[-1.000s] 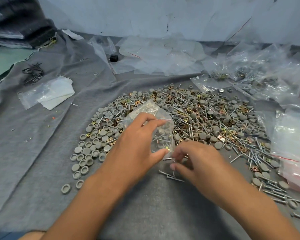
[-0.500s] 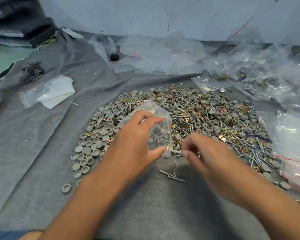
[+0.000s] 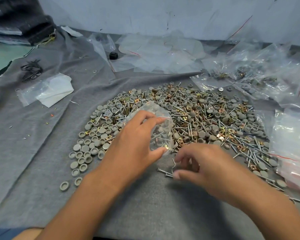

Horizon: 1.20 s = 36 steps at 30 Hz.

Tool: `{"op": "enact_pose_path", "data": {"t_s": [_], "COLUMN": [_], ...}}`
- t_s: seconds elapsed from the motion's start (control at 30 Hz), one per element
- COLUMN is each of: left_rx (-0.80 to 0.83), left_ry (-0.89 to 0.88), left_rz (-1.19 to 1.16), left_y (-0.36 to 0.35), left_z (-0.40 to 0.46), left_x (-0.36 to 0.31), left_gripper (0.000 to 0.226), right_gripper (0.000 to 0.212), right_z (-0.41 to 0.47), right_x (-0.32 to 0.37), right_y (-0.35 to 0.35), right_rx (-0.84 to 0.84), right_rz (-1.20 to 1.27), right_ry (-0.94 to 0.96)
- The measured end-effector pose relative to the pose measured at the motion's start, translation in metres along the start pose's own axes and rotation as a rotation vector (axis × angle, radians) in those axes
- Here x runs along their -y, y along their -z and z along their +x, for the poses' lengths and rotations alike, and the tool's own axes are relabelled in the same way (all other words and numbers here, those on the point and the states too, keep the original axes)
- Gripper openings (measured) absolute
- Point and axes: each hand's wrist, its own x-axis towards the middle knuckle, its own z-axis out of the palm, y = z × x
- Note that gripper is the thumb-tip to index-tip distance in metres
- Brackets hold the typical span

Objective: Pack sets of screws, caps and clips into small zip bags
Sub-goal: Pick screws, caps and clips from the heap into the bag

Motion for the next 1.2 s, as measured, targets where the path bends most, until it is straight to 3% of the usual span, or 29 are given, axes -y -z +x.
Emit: {"op": "enact_pose_path", "data": {"t_s": [0.07, 0.2, 0.33, 0.4, 0.53, 0.63, 0.77, 0.87, 0.97, 1.07, 1.2], "left_rx": [-0.003, -0.005, -0.021, -0.025, -0.02, -0.022, -0.014, -0.016, -0.042, -0.173, -0.237], "left_ry": [-0.003, -0.017, -0.003, -0.001, -0.005, -0.038, -0.065, -0.041, 0.016, 0.076, 0.11], "left_rz": [0.004, 0.009, 0.011, 0.012, 0.016, 0.05, 0.04, 0.034, 0.015, 0.002, 0.011], "left_y": [-0.001, -0.001, 0.0, 0.0, 0.0, -0.002, -0.004, -0.004, 0.005, 0.02, 0.028], "left_z": [0.0, 0.0, 0.001, 0.001, 0.0, 0.0, -0.001, -0.001, 0.002, 0.004, 0.003], "left_x": [0.0, 0.001, 0.003, 0.005, 0.005, 0.003, -0.003, -0.001, 0.005, 0.016, 0.03], "left_gripper": [0.075, 0.076, 0.076, 0.076, 0.075, 0.073, 0.066, 0.068, 0.073, 0.074, 0.073], "right_gripper": [0.032, 0.017, 0.019, 0.015, 0.012, 0.009, 0.007, 0.016, 0.009, 0.007, 0.025], "right_z": [0.0, -0.002, -0.005, -0.004, -0.007, -0.002, 0.016, 0.017, 0.015, 0.018, 0.03], "right_x": [0.002, 0.014, 0.022, 0.02, 0.009, 0.009, 0.024, 0.026, 0.013, -0.002, 0.0], "right_y": [-0.008, -0.014, -0.018, -0.012, 0.02, 0.028, 0.008, 0.001, 0.006, 0.003, -0.018], "right_rx": [0.103, 0.007, -0.044, 0.003, 0.119, -0.041, -0.229, -0.391, -0.491, -0.405, -0.285], "right_rz": [-0.113, -0.197, -0.298, -0.226, 0.207, 0.33, 0.232, 0.316, 0.385, 0.196, -0.136], "right_ry": [0.009, 0.073, 0.095, 0.066, -0.02, -0.027, 0.003, 0.018, -0.036, -0.087, -0.034]}}
